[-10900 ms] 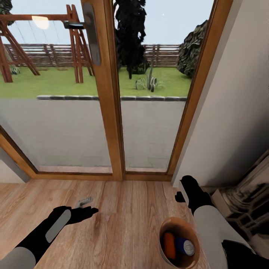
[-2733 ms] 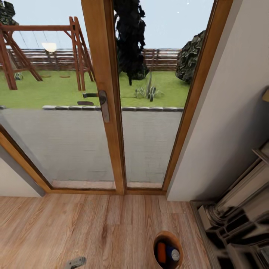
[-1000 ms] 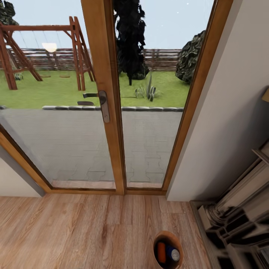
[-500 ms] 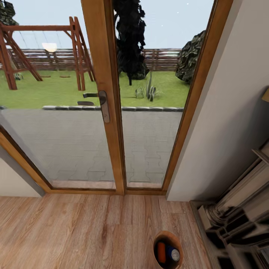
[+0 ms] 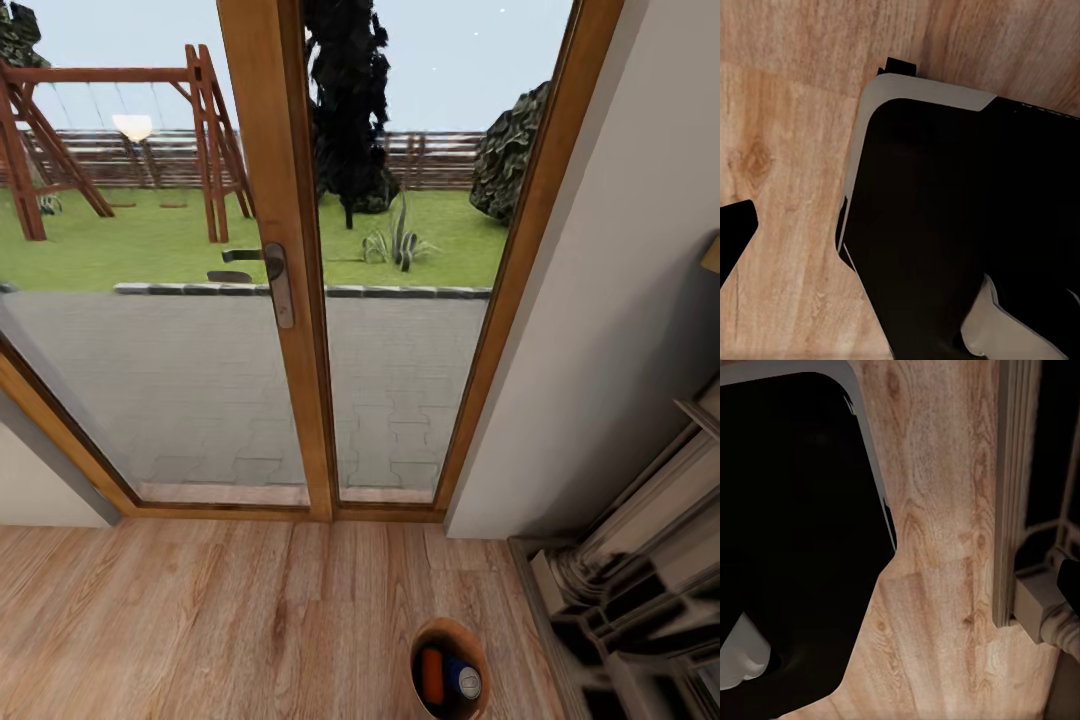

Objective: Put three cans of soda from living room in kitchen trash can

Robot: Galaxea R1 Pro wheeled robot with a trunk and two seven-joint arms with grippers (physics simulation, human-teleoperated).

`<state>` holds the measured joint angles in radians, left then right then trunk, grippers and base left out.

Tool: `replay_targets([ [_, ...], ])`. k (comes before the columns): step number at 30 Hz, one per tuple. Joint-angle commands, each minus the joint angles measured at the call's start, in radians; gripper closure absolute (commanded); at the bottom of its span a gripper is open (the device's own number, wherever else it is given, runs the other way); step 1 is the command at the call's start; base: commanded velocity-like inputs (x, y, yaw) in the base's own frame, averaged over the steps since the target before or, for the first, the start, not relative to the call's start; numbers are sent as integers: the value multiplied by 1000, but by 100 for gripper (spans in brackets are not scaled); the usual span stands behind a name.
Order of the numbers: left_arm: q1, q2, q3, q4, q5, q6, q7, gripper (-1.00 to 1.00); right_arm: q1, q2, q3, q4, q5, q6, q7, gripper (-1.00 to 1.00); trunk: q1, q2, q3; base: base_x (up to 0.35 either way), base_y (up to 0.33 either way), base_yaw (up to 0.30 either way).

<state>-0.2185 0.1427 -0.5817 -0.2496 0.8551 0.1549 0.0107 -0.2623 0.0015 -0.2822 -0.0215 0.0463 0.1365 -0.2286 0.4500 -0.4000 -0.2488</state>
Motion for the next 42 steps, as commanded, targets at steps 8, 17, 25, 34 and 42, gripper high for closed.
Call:
replay_targets([
  [8, 1, 0, 0, 0, 1, 0, 0, -100, 0, 0, 0, 0, 0, 0, 0, -100, 0, 0, 0, 0, 0, 0],
  [17, 2, 0, 0, 0, 1, 0, 0, -100, 0, 0, 0, 0, 1, 0, 0, -100, 0, 0, 0, 0, 0, 0],
  [25, 2, 0, 0, 0, 1, 0, 0, -100, 0, 0, 0, 0, 1, 0, 0, -100, 0, 0, 0, 0, 0, 0],
  [34, 2, 0, 0, 0, 1, 0, 0, -100, 0, 0, 0, 0, 0, 0, 0, -100, 0, 0, 0, 0, 0, 0],
  [42, 2, 0, 0, 0, 1, 0, 0, -100, 0, 0, 0, 0, 0, 0, 0, -100, 0, 0, 0, 0, 0, 0],
])
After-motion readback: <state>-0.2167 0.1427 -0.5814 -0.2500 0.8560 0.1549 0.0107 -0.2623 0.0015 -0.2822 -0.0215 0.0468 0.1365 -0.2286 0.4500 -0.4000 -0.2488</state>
